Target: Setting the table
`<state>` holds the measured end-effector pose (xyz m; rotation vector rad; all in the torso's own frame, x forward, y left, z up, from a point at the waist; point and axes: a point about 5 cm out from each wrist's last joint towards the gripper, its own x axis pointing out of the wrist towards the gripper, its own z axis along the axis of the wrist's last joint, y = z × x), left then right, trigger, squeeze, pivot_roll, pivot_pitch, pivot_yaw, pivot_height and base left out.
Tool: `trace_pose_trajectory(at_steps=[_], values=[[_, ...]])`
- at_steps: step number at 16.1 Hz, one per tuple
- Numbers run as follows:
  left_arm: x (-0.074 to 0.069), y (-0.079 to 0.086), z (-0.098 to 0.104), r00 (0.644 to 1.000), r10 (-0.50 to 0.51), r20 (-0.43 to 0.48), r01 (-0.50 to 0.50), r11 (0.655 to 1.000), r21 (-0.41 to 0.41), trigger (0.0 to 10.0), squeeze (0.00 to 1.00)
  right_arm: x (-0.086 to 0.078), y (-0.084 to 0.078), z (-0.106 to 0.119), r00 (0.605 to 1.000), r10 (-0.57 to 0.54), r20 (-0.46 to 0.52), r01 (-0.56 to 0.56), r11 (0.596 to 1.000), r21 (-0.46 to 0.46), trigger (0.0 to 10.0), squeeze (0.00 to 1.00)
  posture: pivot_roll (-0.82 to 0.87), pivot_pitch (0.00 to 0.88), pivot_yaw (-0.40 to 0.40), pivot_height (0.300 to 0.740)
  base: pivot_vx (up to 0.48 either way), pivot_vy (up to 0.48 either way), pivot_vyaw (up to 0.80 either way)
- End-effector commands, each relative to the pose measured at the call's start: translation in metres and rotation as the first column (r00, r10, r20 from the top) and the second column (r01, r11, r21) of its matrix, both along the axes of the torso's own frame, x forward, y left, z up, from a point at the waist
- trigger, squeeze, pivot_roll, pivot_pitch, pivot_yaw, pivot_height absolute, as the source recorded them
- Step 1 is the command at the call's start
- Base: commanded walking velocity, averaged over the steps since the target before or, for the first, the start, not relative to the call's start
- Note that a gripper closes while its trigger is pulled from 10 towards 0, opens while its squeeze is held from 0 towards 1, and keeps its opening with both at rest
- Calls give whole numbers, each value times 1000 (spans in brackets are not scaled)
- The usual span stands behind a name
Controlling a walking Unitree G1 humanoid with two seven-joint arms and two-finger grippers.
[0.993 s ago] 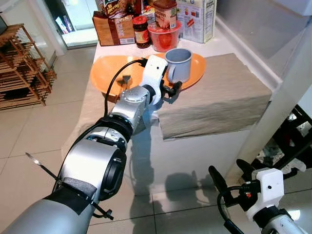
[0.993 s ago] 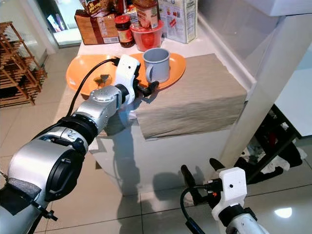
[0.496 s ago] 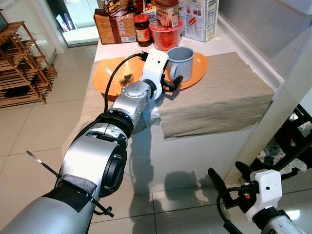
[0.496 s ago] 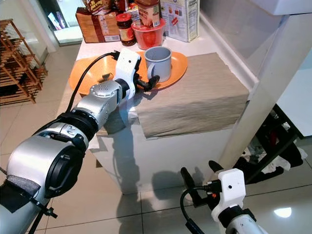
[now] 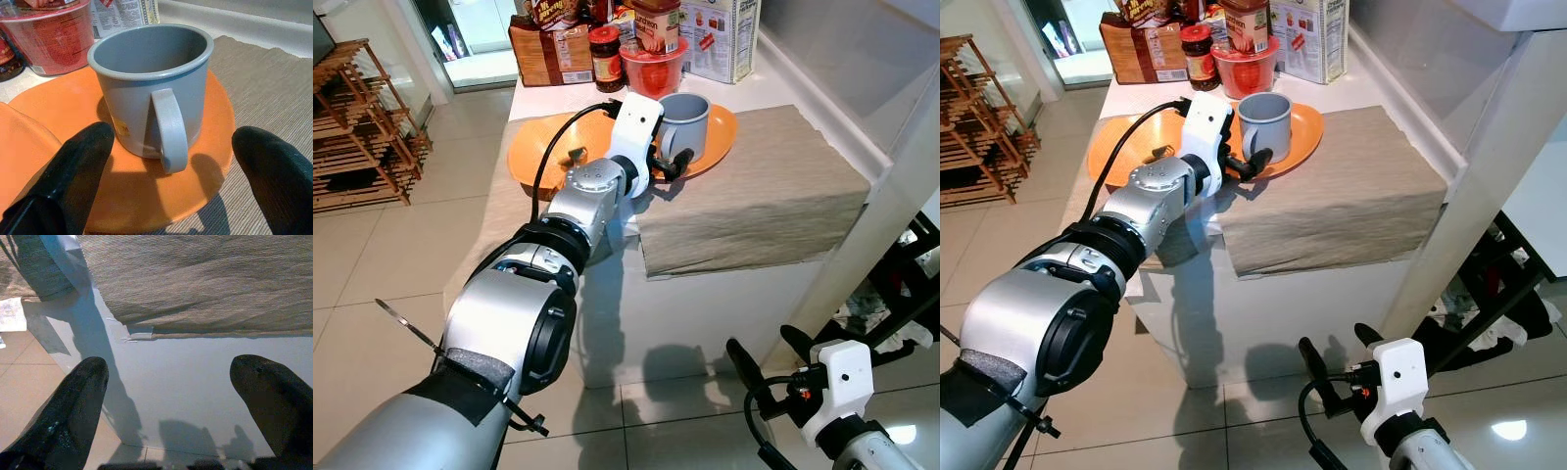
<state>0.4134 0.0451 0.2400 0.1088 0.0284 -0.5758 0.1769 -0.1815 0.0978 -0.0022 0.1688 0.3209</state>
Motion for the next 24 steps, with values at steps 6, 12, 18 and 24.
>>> trace_pose_trajectory(at_steps=[6, 12, 18, 24], values=[[0, -2, -1, 1000, 3, -26, -3, 1000, 4, 10000, 0, -7, 7, 1, 999, 46, -2, -46, 998, 37, 10000, 0, -304, 127, 130, 740, 0, 0, 0], [-3, -13, 0, 999, -24, -29, 23, 1000, -5, 10000, 0, 6, 25, 58, 967, 171, 190, -175, 984, 8, 10000, 0, -332, 109, 134, 740, 0, 0, 0], [-4, -19, 0, 999, -34, -35, 34, 999, 1, 10000, 0, 7, 33, 71, 963, 174, 208, -183, 983, 21, 10000, 0, -335, 109, 145, 740, 0, 0, 0], [-2, -15, 1, 998, -9, -60, 7, 999, -32, 0, 0, 5, 34, 70, 969, 167, 180, -175, 984, 29, 10000, 0, -336, 119, 142, 740, 0, 0, 0]])
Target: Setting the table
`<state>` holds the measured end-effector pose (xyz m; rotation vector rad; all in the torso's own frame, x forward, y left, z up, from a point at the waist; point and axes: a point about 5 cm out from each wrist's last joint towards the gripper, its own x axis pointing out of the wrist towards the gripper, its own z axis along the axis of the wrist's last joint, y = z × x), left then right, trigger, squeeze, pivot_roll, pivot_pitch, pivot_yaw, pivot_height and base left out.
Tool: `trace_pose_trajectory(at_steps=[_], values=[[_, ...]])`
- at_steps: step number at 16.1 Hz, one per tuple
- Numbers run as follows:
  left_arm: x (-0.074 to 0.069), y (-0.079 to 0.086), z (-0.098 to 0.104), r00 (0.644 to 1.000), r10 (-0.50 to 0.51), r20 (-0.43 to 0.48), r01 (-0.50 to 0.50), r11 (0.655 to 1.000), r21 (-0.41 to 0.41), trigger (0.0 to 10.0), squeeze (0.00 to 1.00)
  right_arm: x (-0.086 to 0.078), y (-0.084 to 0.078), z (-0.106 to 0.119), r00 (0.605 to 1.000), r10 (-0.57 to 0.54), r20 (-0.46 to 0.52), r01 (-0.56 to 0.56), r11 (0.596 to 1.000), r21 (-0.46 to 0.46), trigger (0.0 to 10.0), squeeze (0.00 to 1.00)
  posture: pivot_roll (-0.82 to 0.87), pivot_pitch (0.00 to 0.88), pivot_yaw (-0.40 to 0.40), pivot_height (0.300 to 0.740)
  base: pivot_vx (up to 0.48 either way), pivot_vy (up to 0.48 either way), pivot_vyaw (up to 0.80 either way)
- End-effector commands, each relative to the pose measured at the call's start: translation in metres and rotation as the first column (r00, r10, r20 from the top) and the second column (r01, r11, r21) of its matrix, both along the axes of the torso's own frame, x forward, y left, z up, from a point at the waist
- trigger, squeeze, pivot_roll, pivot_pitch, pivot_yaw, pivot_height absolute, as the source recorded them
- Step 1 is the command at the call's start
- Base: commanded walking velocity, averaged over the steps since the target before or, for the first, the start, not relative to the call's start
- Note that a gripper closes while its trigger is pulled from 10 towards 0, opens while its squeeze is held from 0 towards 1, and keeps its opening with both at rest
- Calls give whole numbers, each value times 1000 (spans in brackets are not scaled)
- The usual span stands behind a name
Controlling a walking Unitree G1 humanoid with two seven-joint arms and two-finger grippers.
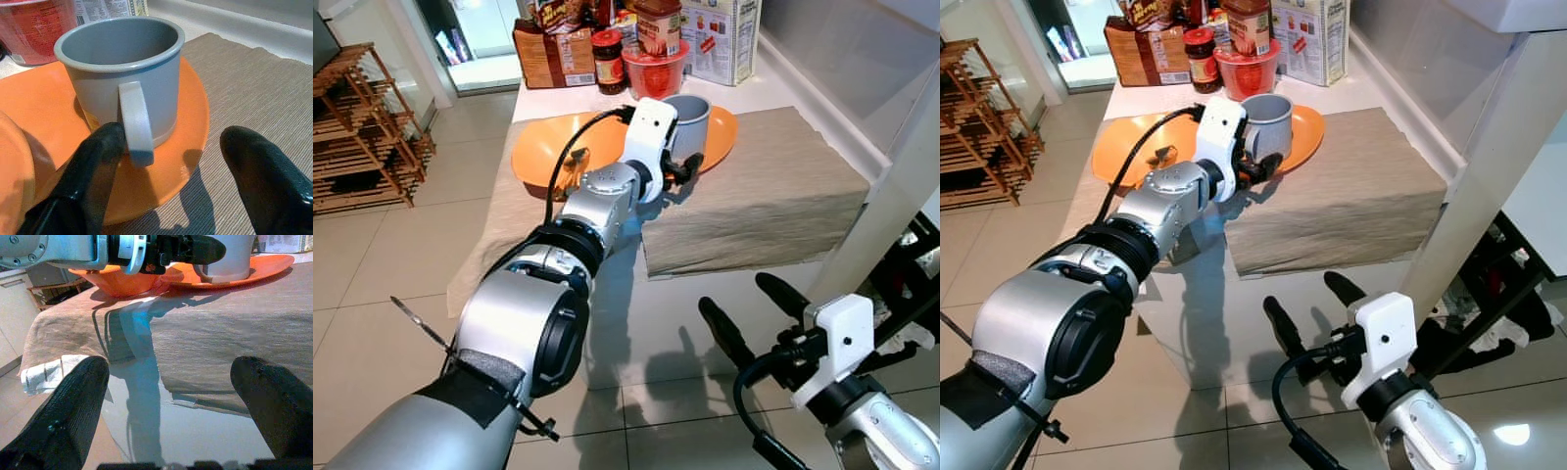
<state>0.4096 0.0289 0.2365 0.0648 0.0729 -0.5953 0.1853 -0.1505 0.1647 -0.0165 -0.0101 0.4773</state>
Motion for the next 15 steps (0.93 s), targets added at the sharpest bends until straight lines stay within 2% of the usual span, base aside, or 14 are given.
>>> trace_pose_trajectory(at_steps=[1, 10, 15], values=[[1, 1, 4, 1000, 6, -18, -6, 1000, -9, 0, 0, -4, 3, 3, 1000, 17, -1, -17, 1000, 15, 10000, 0, -335, 122, 142, 740, 0, 0, 0], [1, -1, 0, 999, 23, -34, -23, 1000, 2, 0, 0, -8, 5, 5, 1000, 16, -11, -16, 1000, 19, 10000, 0, -347, 134, 143, 740, 0, 0, 0], [1, -1, -3, 997, 64, -42, -63, 998, 23, 0, 0, -11, 6, 6, 1000, 14, -21, -14, 1000, 17, 10000, 0, -351, 141, 144, 740, 0, 0, 0]])
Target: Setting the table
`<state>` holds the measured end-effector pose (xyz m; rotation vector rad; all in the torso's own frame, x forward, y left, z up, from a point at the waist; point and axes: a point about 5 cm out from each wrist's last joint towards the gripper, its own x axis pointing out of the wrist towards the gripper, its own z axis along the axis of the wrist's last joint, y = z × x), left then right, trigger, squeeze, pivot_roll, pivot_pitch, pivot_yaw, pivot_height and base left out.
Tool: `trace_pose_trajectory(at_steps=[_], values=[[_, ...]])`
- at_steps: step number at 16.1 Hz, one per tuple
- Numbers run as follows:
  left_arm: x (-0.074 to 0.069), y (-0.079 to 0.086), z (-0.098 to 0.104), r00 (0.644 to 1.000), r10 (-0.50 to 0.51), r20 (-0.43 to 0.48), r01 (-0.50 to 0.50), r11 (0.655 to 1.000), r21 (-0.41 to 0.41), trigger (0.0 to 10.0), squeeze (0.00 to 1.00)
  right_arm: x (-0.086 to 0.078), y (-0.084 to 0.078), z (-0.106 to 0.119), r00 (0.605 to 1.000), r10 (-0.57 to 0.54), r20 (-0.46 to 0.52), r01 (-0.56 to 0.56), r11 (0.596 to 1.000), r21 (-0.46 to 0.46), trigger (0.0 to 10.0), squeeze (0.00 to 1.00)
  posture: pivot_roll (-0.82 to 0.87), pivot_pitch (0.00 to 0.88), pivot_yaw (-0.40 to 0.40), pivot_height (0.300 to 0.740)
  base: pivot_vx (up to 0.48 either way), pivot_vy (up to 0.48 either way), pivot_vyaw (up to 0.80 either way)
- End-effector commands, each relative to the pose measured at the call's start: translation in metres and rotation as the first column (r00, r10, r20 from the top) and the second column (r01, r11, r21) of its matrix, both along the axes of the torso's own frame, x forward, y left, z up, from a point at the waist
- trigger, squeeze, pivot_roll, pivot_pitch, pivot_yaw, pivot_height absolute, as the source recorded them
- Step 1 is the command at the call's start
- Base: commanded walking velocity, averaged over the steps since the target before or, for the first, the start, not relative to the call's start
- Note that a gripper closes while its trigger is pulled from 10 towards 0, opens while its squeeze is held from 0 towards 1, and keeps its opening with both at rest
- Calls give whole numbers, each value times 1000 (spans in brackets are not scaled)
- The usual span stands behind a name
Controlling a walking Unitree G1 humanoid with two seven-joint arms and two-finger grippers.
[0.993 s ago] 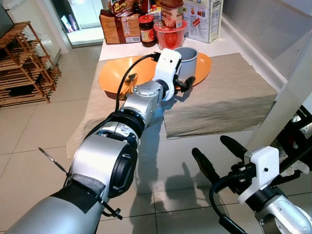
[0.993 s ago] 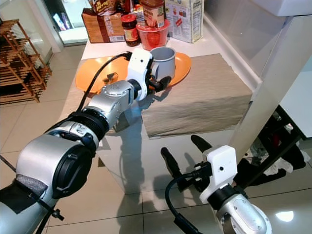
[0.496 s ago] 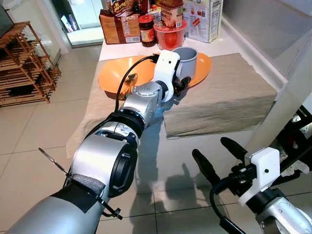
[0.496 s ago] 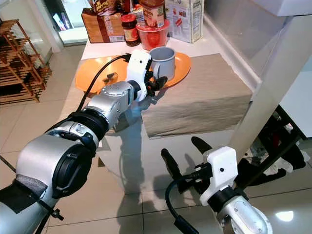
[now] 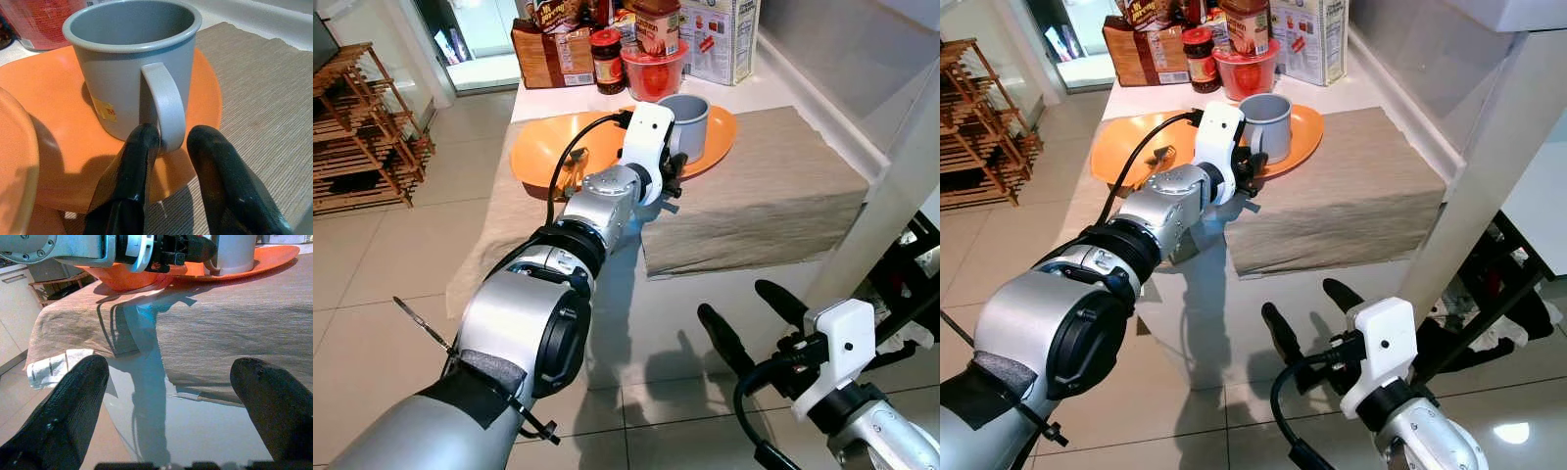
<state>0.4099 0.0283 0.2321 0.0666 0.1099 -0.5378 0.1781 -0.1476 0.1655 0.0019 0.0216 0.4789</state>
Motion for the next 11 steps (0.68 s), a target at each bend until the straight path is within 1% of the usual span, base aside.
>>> trace_pose_trajectory(at_steps=[1, 6, 7, 9, 10, 11], values=[[0, -1, 1, 1000, 12, -9, -12, 1000, 8, 0, 0, -3, 4, 4, 1000, 11, 8, -11, 1000, 7, 10000, 0, -352, 143, 145, 740, 0, 0, 0], [1, -1, 2, 1000, 21, -7, -21, 1000, -14, 0, 0, -4, 3, -2, 1000, 8, -9, -8, 1000, 5, 10000, 0, -356, 148, 145, 740, 0, 0, 0], [1, -1, 5, 1000, 24, 2, -24, 999, -40, 0, 0, -6, 0, -7, 1000, 4, -21, -4, 1000, 0, 10000, 0, -357, 147, 143, 740, 0, 0, 0], [2, 0, 10, 999, 23, 22, -23, 999, -37, 0, 0, -6, -2, -10, 1000, 2, -27, -2, 1000, -2, 10000, 0, -357, 147, 143, 740, 0, 0, 0], [3, 0, 20, 998, 16, 57, -14, 999, -34, 0, 0, -6, -4, -13, 999, 0, -33, -1, 1000, -3, 10000, 0, -346, 146, 138, 740, 0, 0, 0], [3, -1, 24, 997, 12, 71, -9, 999, -34, 0, 0, -6, -4, -14, 999, 0, -35, 0, 1000, -3, 10000, 0, -344, 145, 137, 740, 0, 0, 0]])
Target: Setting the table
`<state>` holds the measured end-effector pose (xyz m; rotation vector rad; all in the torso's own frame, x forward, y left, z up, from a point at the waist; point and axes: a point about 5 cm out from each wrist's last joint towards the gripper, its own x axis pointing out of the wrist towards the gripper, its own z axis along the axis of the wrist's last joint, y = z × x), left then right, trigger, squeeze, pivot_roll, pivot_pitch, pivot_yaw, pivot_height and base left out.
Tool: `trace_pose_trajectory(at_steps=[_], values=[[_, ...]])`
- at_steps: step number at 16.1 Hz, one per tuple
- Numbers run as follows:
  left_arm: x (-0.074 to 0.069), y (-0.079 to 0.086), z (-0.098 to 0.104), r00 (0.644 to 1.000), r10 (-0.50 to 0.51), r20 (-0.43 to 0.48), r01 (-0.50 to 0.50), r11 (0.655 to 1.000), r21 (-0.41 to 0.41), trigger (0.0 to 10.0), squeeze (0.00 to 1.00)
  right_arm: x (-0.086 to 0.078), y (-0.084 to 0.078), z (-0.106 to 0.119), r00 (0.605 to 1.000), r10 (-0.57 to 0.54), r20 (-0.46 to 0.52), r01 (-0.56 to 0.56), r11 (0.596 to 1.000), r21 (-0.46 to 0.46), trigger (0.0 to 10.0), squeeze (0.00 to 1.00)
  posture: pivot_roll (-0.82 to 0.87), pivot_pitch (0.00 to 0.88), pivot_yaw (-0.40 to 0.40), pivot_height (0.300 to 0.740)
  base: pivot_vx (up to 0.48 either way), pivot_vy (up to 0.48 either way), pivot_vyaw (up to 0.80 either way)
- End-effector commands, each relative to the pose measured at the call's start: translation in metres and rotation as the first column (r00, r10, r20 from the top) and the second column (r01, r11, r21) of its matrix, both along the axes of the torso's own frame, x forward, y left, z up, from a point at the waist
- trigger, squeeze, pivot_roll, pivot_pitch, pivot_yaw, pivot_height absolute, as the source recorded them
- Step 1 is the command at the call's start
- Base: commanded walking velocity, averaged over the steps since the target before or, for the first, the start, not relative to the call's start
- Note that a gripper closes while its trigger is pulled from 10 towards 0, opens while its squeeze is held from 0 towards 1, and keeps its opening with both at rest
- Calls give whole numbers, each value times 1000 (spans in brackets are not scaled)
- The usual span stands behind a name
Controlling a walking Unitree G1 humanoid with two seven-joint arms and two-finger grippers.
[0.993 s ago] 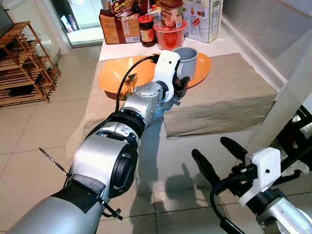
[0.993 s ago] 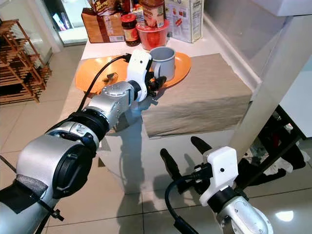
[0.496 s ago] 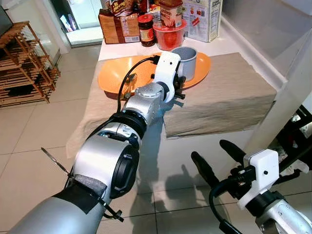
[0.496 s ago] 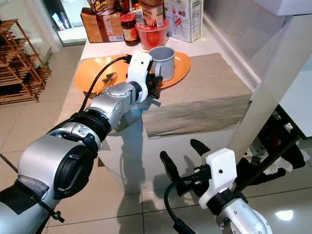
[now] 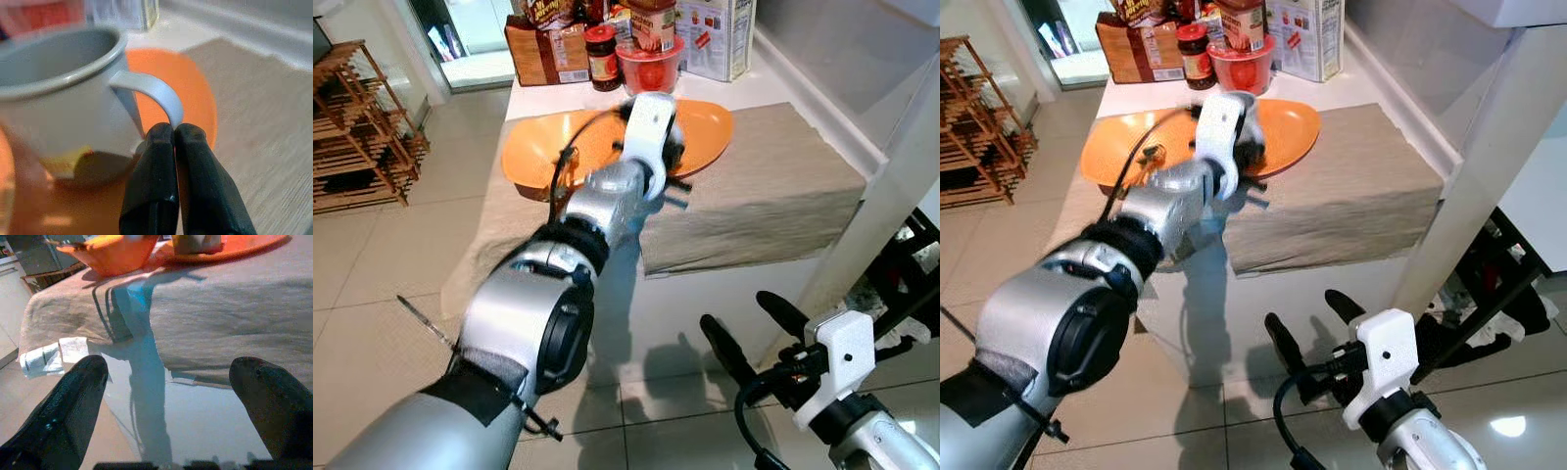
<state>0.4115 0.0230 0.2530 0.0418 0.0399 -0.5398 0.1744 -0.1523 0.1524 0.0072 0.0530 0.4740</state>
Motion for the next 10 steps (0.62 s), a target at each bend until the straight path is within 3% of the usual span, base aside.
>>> trace_pose_trajectory(at_steps=[1, 3, 6, 9, 10], values=[[2, 3, 17, 998, -8, 56, 9, 1000, -7, 0, 0, -2, 0, -4, 1000, 8, -10, -8, 1000, -1, 10000, 0, -339, 145, 134, 740, 0, 0, 0], [1, -3, 33, 994, -46, 95, 49, 998, -39, 0, 0, 1, -2, -13, 1000, 20, -22, -20, 1000, -2, 10000, 0, -327, 140, 128, 740, 0, 0, 0], [-1, -8, 31, 993, -82, 88, 88, 994, -66, 0, 0, 3, -3, -23, 999, 25, -30, -26, 1000, -4, 10000, 0, -326, 133, 129, 740, 0, 0, 0], [-4, -15, 33, 988, -115, 105, 120, 992, -40, 0, 0, 3, -2, -27, 999, 29, -36, -29, 1000, -6, 10000, 0, -323, 129, 128, 740, 0, 0, 0], [-4, -16, 33, 989, -106, 106, 110, 994, -27, 10000, 0, 4, -2, -30, 999, 31, -36, -32, 999, -5, 10000, 0, -322, 125, 128, 740, 0, 0, 0]])
